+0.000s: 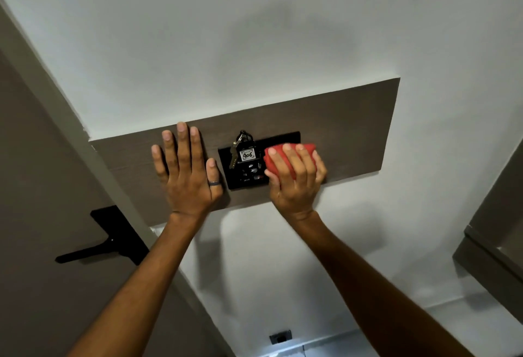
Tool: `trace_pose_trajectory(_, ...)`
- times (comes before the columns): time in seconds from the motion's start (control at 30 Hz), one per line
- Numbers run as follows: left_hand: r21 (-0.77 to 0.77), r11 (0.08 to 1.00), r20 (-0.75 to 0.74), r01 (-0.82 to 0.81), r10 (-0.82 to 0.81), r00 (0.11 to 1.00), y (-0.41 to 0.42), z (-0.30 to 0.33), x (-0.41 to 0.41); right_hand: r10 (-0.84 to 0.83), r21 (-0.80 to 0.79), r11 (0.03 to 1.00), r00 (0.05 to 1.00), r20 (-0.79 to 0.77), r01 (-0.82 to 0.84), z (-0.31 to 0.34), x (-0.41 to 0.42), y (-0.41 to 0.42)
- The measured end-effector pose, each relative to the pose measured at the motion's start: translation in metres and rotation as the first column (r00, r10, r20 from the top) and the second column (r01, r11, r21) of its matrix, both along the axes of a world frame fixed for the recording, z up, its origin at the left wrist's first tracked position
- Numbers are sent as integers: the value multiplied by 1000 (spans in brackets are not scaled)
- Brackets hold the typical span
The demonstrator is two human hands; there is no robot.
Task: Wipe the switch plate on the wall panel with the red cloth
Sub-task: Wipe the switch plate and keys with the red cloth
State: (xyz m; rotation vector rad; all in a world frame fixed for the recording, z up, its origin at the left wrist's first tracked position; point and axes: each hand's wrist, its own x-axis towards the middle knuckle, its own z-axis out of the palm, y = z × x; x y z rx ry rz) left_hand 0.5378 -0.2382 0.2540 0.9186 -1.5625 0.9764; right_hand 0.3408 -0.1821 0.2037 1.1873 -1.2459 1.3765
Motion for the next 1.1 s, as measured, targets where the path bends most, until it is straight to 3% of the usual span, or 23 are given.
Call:
trace_pose_trajectory(0.07,1,1000,-5,7,-7,1000,1,0,0,3,84,996,1000,-19,-1,-26,-9,18)
trace_pose_trajectory(0.17,5,1000,-10,25,-25,1000,2,3,0,109,201,967,967,231,-157,-53,-7,51)
trace_pose_trajectory(0.23,3,1000,-3,26,-26,1000,1,2,0,182,144,962,938,294,-232,-50,2,64)
trace_pose_trajectory(0.37,11,999,-6,31,-31,999,2,2,1,236,-4,972,972,-8,-236,-8,35,53)
trace_pose_trajectory(0.47,22,999,-4,32,-32,999,2,2,2,161,3,986,956,-244,-165,18,57,22)
trace_pose_trajectory(0.57,17,999,-4,40,-40,999,2,0,4,24,-52,997,883,-468,-55,23,37,-6)
trace_pose_trajectory(0.63,19,998,-5,55,-55,998,0,0,5,-16,-101,994,910,-413,-28,14,28,-17)
trace_pose_trajectory(0.7,25,998,-1,65,-65,998,0,1,3,7,-123,992,989,-151,-26,4,49,-22)
trace_pose_trajectory(0.77,38,997,-5,73,-73,997,1,2,4,16,-115,993,999,45,-11,-4,76,-25)
trace_pose_trajectory(0.8,49,996,-12,78,-78,997,2,1,4,25,-106,994,1000,5,-24,-5,76,-23)
trace_pose_trajectory(0.87,50,996,-11,76,-76,997,2,-1,5,-10,-79,997,974,-227,-8,-3,53,-20)
trace_pose_trajectory(0.9,47,996,-10,72,-72,997,3,0,4,-26,-83,997,967,-252,5,-2,45,-21)
trace_pose_trajectory(1.0,45,996,-19,74,-73,997,3,3,5,30,-100,995,996,88,-21,-3,70,-22)
trace_pose_trajectory(1.03,47,996,-17,80,-79,997,4,3,5,36,-99,995,991,125,-23,-6,78,-22)
trace_pose_trajectory(1.1,57,995,-10,83,-83,997,5,2,5,53,-73,995,992,-115,-62,-9,61,-20)
